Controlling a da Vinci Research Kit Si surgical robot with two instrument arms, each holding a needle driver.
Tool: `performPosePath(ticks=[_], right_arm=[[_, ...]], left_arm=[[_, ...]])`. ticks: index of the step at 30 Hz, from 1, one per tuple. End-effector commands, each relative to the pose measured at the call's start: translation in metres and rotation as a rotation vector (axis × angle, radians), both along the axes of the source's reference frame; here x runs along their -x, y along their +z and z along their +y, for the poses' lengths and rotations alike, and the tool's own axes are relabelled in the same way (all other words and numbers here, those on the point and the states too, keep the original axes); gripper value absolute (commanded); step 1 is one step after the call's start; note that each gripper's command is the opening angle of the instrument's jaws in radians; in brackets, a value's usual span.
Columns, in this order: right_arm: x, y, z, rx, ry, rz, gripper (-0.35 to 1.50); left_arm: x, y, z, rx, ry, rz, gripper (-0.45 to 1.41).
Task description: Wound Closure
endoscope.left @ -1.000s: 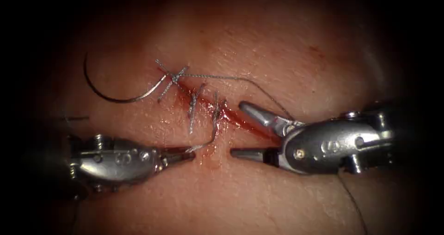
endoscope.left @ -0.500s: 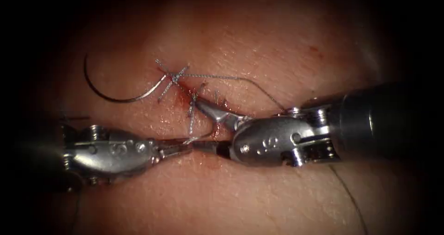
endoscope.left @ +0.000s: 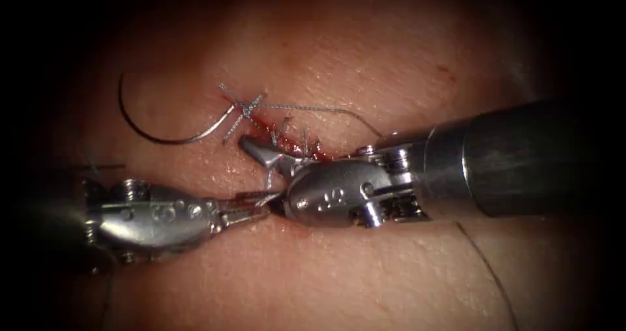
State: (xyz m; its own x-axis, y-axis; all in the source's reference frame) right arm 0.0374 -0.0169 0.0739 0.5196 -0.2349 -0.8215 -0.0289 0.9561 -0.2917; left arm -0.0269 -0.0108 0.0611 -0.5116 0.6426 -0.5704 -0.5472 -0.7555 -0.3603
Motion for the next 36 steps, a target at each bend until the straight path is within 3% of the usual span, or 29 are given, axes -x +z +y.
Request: performPosePath(ticks=[1, 14, 19, 22, 23, 24, 32, 34, 35, 36], right_arm=[[-0.0006, 0.0007, -0.0006, 0.0, -0.001, 0.0, 1.16], [-0.0008, 0.0012, -0.0003, 0.013, -0.01, -0.016, 1.15], [-0.0005, 0.002, -0.0003, 0.014, -0.018, -0.027, 1.03], [-0.0005, 0.002, -0.0004, 0.011, -0.024, -0.029, 0.73], [-0.0005, 0.0019, -0.0004, 0.006, -0.034, -0.019, 0.46], [-0.0003, 0.0019, -0.0004, 0.014, -0.061, -0.007, -0.35], [0.0005, 0.0017, -0.0004, 0.023, -0.105, -0.019, -0.35], [0.0008, 0.0011, -0.0006, -0.013, -0.064, 0.004, 0.68], [0.0011, 0.0008, -0.0007, -0.013, -0.052, 0.01, 0.98], [0.0016, 0.0002, -0.0007, -0.017, -0.031, 0.02, 1.16]], left_arm=[[0.0005, 0.0005, -0.0005, -0.002, 0.001, -0.001, -0.45], [0.0004, 0.0004, -0.0006, 0.002, 0.005, -0.001, -0.45], [0.0005, 0.0003, -0.0007, 0.006, 0.009, 0.0, -0.45], [0.0005, 0.0002, -0.0007, 0.005, 0.009, 0.0, -0.45], [0.0005, 0.0002, -0.0007, 0.005, 0.009, 0.0, -0.45], [0.0004, 0.0002, -0.0007, 0.005, 0.009, 0.0, -0.45], [-0.0007, -0.0007, -0.0005, 0.021, 0.027, -0.015, -0.45], [-0.0013, -0.0012, -0.0007, 0.026, 0.033, -0.022, -0.45], [-0.0017, -0.0014, -0.001, 0.026, 0.035, -0.023, -0.45], [-0.0022, -0.0016, -0.0014, 0.026, 0.039, -0.025, -0.45]])
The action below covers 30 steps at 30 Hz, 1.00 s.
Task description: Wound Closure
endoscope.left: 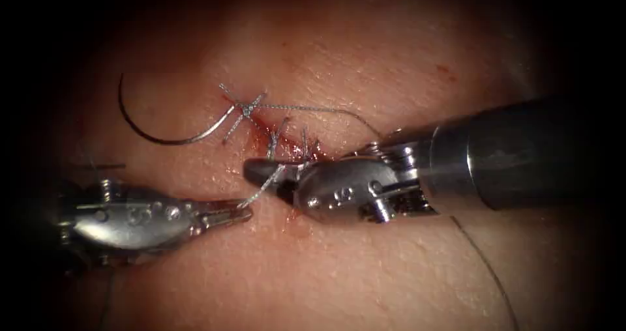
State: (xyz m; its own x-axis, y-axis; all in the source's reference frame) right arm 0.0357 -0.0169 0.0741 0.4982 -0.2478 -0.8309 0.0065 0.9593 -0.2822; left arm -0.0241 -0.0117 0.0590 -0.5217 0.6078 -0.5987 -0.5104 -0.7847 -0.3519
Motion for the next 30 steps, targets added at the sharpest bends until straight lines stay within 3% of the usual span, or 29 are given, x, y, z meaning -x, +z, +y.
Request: performPosePath(ticks=[1, 5, 7, 11, 15, 16, 18, 19, 24, 30], right_arm=[[0.0002, -0.0005, -0.0006, -0.01, 0.021, 0.014, 1.21], [0.0023, -0.0035, -0.0001, -0.015, 0.073, 0.04, 1.3], [0.0033, -0.0048, -0.0002, -0.013, 0.091, 0.051, 1.3], [0.0047, -0.0051, -0.0008, -0.005, 0.099, 0.043, 1.3], [0.0051, -0.0045, -0.0004, -0.006, 0.11, 0.035, 1.28], [0.0052, -0.0043, -0.0003, -0.009, 0.116, 0.033, 1.28], [0.0051, -0.0043, -0.0004, -0.009, 0.116, 0.032, 1.28], [0.0051, -0.0043, -0.0004, -0.009, 0.116, 0.032, 1.28], [0.0051, -0.0044, -0.0004, -0.01, 0.116, 0.032, 1.28], [0.0052, -0.0046, -0.0004, -0.021, 0.124, 0.032, 1.28]], left_arm=[[0.0001, 0.0004, -0.0008, -0.001, 0.004, -0.003, -0.45], [-0.0035, -0.0004, -0.0021, 0.015, 0.008, 0.008, -0.45], [-0.0068, -0.0006, -0.0021, 0.026, -0.002, 0.033, -0.45], [-0.0138, -0.0008, -0.0013, 0.03, -0.006, 0.021, -0.45], [-0.0176, -0.0003, -0.0026, 0.068, -0.003, 0.052, -0.45], [-0.0183, 0.0005, -0.0032, 0.091, 0.018, 0.055, 0.16], [-0.0189, 0.0022, -0.0034, 0.108, 0.016, 0.06, 1.0], [-0.019, 0.0029, -0.0034, 0.105, 0.02, 0.065, 1.13], [-0.0188, 0.0043, -0.0029, 0.046, 0.044, 0.036, 1.35], [-0.0171, -0.0002, -0.0005, 0.068, -0.059, -0.099, 1.31]])
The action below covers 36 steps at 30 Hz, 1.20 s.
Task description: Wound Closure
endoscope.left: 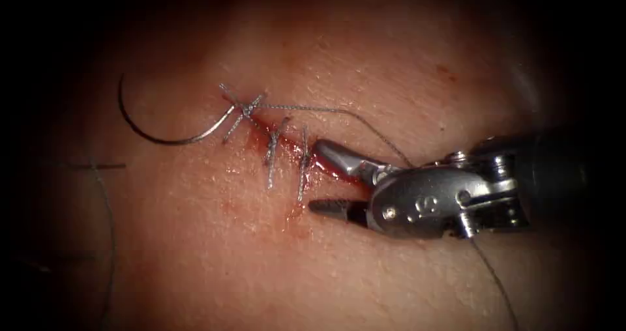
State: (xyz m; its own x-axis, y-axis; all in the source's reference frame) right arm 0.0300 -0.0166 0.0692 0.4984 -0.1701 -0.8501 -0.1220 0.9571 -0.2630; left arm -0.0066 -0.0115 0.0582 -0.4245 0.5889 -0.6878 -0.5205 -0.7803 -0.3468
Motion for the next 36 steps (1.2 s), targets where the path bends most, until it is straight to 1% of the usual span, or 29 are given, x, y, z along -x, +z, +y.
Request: performPosePath(ticks=[1, 4, 6, 7, 8, 10, 12, 14, 16, 17, 19, 20, 21, 22, 24, 25, 27, 28, 29, 31, 32, 34, 35, 36], right_arm=[[-0.0005, 0.0003, -0.0006, -0.003, -0.001, 0.001, 1.28], [-0.0005, 0.0002, -0.0006, -0.009, 0.002, 0.002, 1.27], [-0.0005, 0.0001, -0.0005, -0.01, 0.003, 0.002, 1.27], [-0.0004, 0.0001, -0.0005, -0.01, 0.002, 0.002, 1.27], [-0.0002, 0.0001, -0.0005, -0.01, 0.004, 0.001, 1.27], [0.0, 0.0, -0.0004, -0.015, 0.01, 0.002, 1.27], [0.0003, -0.0003, -0.0002, -0.025, 0.025, 0.009, 1.27], [0.0003, -0.0008, 0.0, -0.044, 0.037, 0.013, 1.27], [0.0, -0.0013, -0.0002, -0.055, 0.032, 0.023, 1.2], [-0.0002, -0.0018, -0.0004, -0.069, 0.031, 0.032, 1.08], [-0.0005, -0.0025, -0.0008, -0.086, 0.024, 0.046, 0.78], [-0.0008, -0.0029, -0.001, -0.088, 0.021, 0.053, 0.56], [-0.0011, -0.0034, -0.0014, -0.097, 0.014, 0.064, -0.04], [-0.0015, -0.0038, -0.0016, -0.111, 0.01, 0.079, -0.35], [-0.0028, -0.0045, -0.0018, -0.128, 0.007, 0.091, -0.35], [-0.0042, -0.0051, -0.0019, -0.132, 0.003, 0.099, -0.35], [-0.0061, -0.0055, -0.002, -0.138, -0.007, 0.113, -0.35], [-0.008, -0.0058, -0.0022, -0.14, -0.012, 0.12, -0.35], [-0.0089, -0.0059, -0.0022, -0.146, -0.011, 0.124, -0.35], [-0.0108, -0.0061, -0.0022, -0.149, -0.001, 0.13, -0.35], [-0.013, -0.0061, -0.0022, -0.163, 0.009, 0.134, -0.35], [-0.0149, -0.006, -0.0024, -0.175, 0.021, 0.134, -0.35], [-0.0156, -0.0058, -0.0025, -0.172, 0.024, 0.132, -0.35], [-0.0171, -0.0051, -0.0027, -0.175, 0.034, 0.129, -0.35]], left_arm=[[0.0006, 0.0001, -0.0003, -0.005, -0.017, -0.014, 1.31], [0.0016, -0.0014, 0.0012, 0.023, -0.039, -0.047, 1.3], [0.0029, -0.0022, 0.0025, 0.056, -0.08, -0.085, 1.28], [0.0036, -0.0023, 0.0028, 0.059, -0.084, -0.103, 1.26], [0.0048, -0.0021, 0.0032, 0.058, -0.079, -0.126, 1.26], [0.0061, -0.0019, 0.0034, 0.056, -0.073, -0.138, 1.26], [0.0083, -0.0015, 0.0039, 0.057, -0.069, -0.15, 1.26], [0.0098, -0.0009, 0.004, 0.07, -0.061, -0.151, 1.26], [0.0102, -0.0005, 0.004, 0.079, -0.056, -0.15, 1.25], [0.0101, -0.0001, 0.004, 0.095, -0.056, -0.137, 1.25], [0.0098, 0.0006, 0.0038, 0.108, -0.057, -0.126, 1.25], [0.0094, 0.0011, 0.0037, 0.109, -0.054, -0.114, 1.23], [0.0091, 0.0015, 0.0036, 0.112, -0.054, -0.109, 1.21], [0.0088, 0.0019, 0.0034, 0.113, -0.052, -0.097, 1.21], [0.0082, 0.0029, 0.0029, 0.115, -0.042, -0.076, 1.2], [0.0076, 0.0037, 0.0023, 0.117, -0.034, -0.06, 1.2], [0.0063, 0.0043, 0.0012, 0.122, -0.022, -0.051, 1.2], [0.0047, 0.0046, 0.0003, 0.12, -0.007, -0.034, 1.2], [0.0039, 0.0047, 0.0, 0.121, -0.005, -0.021, 1.2], [0.0026, 0.005, -0.0005, 0.121, -0.002, 0.005, 1.2], [0.0012, 0.0055, -0.001, 0.122, -0.001, 0.035, 1.2], [0.0, 0.0061, -0.0016, 0.123, -0.002, 0.066, 1.2], [-0.0004, 0.0065, -0.0019, 0.123, -0.001, 0.076, 1.2], [-0.0011, 0.0075, -0.0026, 0.121, 0.003, 0.102, 1.2]])
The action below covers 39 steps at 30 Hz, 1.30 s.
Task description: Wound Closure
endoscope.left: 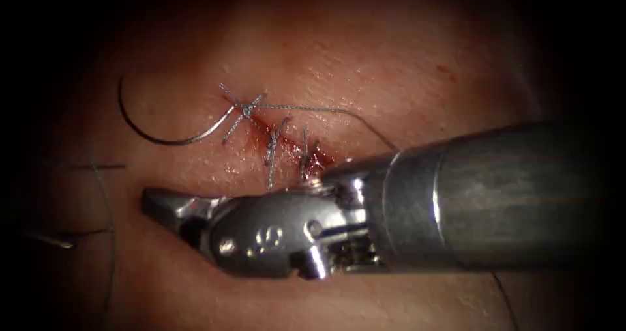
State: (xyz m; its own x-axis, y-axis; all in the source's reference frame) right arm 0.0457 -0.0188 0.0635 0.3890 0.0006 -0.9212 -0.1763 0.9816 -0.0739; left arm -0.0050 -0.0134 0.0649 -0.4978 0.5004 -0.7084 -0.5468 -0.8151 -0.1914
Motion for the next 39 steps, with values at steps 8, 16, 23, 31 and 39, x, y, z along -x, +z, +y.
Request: performPosePath(ticks=[8, 16, 23, 31, 39], right_arm=[[-0.0043, 0.0051, -0.0024, 0.001, 0.019, -0.012, -0.35], [-0.0051, 0.0067, -0.0034, 0.014, 0.021, -0.012, -0.35], [-0.0055, 0.0064, -0.0043, 0.018, 0.014, -0.002, -0.35], [-0.0076, 0.0061, -0.0072, 0.033, -0.011, -0.003, -0.35], [-0.0072, 0.0073, -0.0055, 0.031, 0.007, -0.018, -0.35]], left_arm=[[0.0, 0.0043, -0.0016, 0.0, -0.004, 0.044, 1.2], [-0.0003, 0.0042, -0.0016, -0.001, -0.008, 0.047, 1.2], [-0.0011, 0.0041, -0.0015, -0.003, -0.008, 0.048, 1.21], [-0.0013, 0.0037, -0.0012, -0.02, -0.012, 0.037, 1.23], [-0.001, 0.0024, -0.0017, -0.031, -0.015, 0.037, 1.23]])
